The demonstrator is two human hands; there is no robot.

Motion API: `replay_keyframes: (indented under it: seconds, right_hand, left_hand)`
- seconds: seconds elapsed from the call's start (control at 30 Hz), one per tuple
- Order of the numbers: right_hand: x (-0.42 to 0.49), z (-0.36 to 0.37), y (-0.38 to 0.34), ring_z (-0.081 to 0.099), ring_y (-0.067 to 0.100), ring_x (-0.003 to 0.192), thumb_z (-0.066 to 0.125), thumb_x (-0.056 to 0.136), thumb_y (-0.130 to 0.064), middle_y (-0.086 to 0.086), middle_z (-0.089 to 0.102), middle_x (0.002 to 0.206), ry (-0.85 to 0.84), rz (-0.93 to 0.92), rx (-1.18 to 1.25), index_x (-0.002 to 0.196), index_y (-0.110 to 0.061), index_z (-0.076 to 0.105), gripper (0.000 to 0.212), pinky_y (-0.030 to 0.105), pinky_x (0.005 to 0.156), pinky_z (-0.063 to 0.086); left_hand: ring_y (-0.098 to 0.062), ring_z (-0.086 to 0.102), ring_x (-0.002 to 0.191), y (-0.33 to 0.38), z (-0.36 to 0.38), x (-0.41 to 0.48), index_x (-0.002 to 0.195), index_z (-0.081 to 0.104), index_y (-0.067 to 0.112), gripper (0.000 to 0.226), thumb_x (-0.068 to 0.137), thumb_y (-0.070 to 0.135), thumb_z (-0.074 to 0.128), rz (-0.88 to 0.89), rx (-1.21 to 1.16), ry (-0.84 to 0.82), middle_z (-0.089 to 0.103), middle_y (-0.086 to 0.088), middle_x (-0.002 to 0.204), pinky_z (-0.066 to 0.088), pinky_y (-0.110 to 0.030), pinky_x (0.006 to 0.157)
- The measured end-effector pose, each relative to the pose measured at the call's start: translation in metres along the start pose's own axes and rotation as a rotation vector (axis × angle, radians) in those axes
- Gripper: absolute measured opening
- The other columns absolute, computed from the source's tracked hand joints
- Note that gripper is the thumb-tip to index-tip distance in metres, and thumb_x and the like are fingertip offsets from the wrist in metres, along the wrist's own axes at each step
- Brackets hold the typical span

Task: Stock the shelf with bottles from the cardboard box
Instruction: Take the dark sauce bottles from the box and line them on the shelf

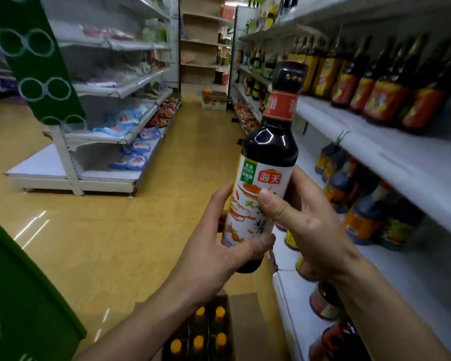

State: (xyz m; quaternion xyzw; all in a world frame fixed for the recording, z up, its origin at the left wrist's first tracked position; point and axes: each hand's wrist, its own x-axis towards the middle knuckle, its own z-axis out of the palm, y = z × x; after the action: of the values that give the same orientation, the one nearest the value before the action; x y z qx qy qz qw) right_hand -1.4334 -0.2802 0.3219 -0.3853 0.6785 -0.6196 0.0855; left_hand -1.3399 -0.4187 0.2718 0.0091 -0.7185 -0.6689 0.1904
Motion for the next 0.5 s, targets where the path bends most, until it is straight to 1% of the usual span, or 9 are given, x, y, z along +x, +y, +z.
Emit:
replay_keyframes:
  seconds: [0.13, 0.27, 0.4, 0.5]
  right_hand:
    - [0.036, -0.024, -0.12, 0.07, 0.015, 0.115, 0.065, 0.091, -0.025, -0.003, 0.074, 0.121, -0.016, -0.022, 0.021, 0.132, -0.021, 0.057, 0.043, 0.03, 0.093, 0.059]
    - [0.068, -0.042, -0.227, 0.072, 0.012, 0.112, 0.066, 0.09, -0.026, -0.006, 0.075, 0.119, -0.033, -0.066, 0.019, 0.131, -0.023, 0.058, 0.042, 0.023, 0.088, 0.059]
    - [0.095, -0.057, -0.316, 0.072, 0.009, 0.109, 0.067, 0.088, -0.028, -0.009, 0.075, 0.115, -0.026, -0.122, -0.006, 0.13, -0.023, 0.058, 0.043, 0.02, 0.085, 0.058]
    - [0.111, -0.066, -0.373, 0.072, 0.009, 0.108, 0.067, 0.088, -0.029, -0.007, 0.075, 0.115, -0.023, -0.161, -0.016, 0.13, -0.021, 0.058, 0.044, 0.02, 0.085, 0.058]
  left_hand:
    - [0.005, 0.069, 0.1, 0.121, -0.005, 0.023, 0.137, 0.042, 0.059, 0.079, 0.079, 0.024, 0.084, 0.018, -0.022, 0.007, 0.07, 0.02, 0.112, 0.056, -0.012, 0.07]
    - [0.001, 0.07, 0.103, 0.232, -0.012, 0.042, 0.133, 0.044, 0.064, 0.079, 0.073, 0.034, 0.085, 0.051, -0.031, 0.0, 0.071, 0.015, 0.116, 0.058, -0.016, 0.072]
    - [-0.008, 0.073, 0.102, 0.324, -0.018, 0.06, 0.134, 0.044, 0.063, 0.079, 0.072, 0.034, 0.085, 0.09, -0.051, -0.018, 0.071, 0.006, 0.119, 0.06, -0.021, 0.072]
    - [-0.007, 0.072, 0.103, 0.381, -0.021, 0.069, 0.132, 0.044, 0.065, 0.08, 0.071, 0.035, 0.085, 0.124, -0.05, -0.013, 0.071, 0.006, 0.118, 0.06, -0.02, 0.071]
